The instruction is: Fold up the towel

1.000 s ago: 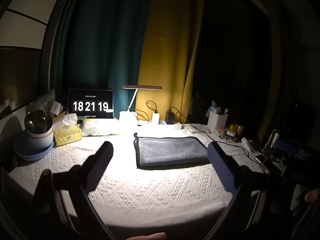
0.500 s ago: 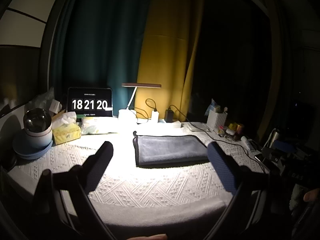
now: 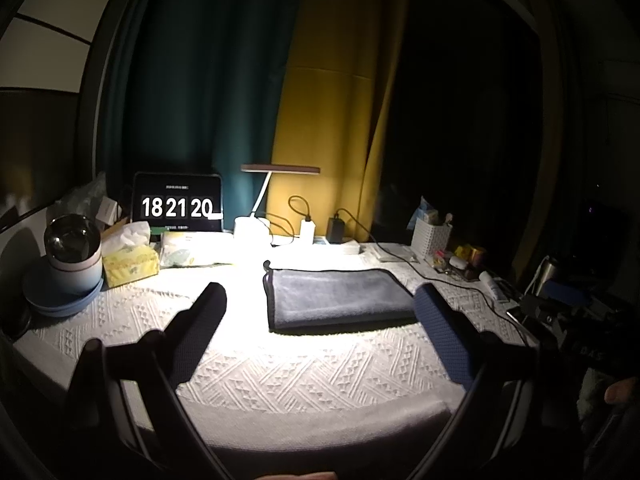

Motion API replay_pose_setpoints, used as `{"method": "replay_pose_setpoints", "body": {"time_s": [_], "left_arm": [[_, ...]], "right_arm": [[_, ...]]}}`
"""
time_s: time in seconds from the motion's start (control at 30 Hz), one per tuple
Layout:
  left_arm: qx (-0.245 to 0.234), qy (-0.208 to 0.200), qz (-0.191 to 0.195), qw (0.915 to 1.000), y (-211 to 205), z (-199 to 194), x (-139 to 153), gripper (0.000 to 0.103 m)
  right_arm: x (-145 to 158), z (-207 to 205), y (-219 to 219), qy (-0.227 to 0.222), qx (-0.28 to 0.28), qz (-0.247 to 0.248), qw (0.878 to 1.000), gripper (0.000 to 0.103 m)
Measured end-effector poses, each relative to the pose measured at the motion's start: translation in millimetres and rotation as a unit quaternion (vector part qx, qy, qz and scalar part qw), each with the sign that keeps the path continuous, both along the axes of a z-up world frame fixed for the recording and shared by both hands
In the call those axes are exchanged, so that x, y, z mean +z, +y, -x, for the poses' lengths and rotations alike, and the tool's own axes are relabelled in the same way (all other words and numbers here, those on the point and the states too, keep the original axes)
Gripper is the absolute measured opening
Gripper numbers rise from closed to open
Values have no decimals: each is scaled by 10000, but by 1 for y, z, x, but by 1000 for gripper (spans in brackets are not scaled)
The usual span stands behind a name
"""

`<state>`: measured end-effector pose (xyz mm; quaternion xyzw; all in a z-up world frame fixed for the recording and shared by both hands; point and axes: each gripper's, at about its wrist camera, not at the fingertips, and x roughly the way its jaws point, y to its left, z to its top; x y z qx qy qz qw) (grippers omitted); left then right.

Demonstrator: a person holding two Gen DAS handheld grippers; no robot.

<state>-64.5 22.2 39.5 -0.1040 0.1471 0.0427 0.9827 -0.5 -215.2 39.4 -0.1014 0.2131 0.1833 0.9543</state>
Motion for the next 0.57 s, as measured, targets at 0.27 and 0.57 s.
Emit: {"method": "replay_pose_setpoints", "body": {"time_s": [0.27,0.57], "left_arm": [[1,1,2,10000,0,0,0,96],[-96,21,20,9999,-2,-3,-3,96]], "right_arm": [[1,-1,0,4,-1,7,10000,65],[-2,-1,2,34,50,45,10000,65]]}}
